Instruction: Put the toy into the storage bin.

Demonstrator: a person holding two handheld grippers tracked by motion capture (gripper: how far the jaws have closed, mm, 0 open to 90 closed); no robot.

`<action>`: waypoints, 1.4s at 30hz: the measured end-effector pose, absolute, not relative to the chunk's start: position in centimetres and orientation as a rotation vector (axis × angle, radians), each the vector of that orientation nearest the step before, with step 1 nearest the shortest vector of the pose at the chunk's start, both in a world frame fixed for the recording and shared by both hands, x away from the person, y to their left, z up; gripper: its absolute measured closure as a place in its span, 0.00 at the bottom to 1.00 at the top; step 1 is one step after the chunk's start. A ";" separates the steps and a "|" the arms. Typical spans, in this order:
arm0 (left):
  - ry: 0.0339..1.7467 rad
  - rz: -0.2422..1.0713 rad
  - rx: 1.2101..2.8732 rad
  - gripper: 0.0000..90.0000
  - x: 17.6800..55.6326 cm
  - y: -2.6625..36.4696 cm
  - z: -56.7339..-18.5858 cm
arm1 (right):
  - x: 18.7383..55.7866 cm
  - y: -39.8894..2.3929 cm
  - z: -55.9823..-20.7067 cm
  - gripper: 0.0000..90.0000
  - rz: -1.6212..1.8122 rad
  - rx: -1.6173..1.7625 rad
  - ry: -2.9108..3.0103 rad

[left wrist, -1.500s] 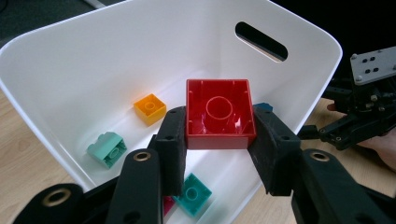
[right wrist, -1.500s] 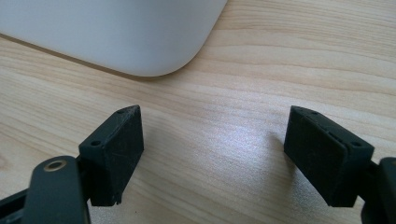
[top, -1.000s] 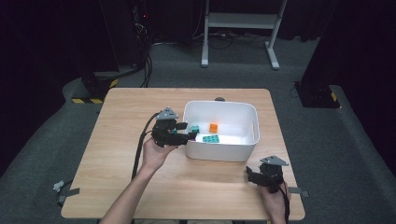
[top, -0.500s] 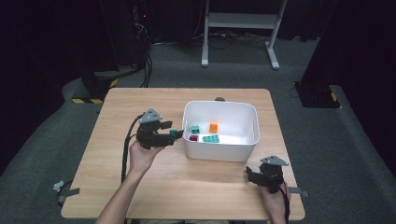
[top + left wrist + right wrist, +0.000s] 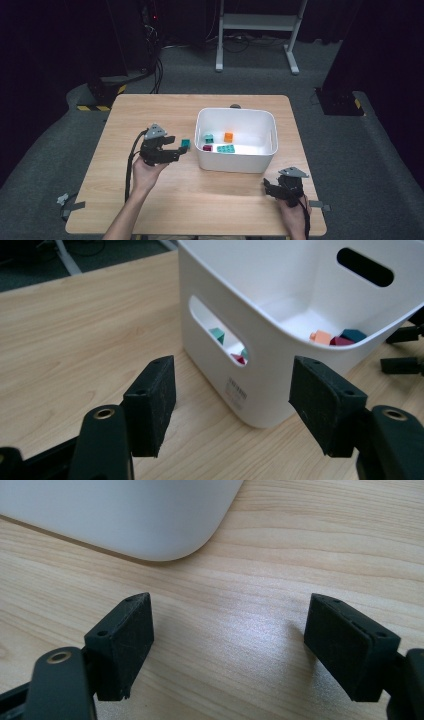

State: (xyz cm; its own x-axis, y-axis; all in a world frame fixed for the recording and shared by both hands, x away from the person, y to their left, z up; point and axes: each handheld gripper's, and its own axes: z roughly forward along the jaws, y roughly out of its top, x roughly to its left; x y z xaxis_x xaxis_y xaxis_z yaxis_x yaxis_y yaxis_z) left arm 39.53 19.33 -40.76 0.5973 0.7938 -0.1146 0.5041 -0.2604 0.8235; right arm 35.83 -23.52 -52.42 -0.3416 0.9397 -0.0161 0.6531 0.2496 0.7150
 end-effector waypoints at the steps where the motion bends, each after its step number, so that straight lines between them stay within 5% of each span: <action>1: 1.037 0.407 1.928 0.39 39.5 19.3 -40.8 | 35.8 -23.5 -52.4 0.22 0.863 1.450 2.083; 42: 1.263 0.462 1.977 0.36 44.6 18.6 -48.5 | 35.8 -23.5 -52.4 0.22 0.863 1.447 2.084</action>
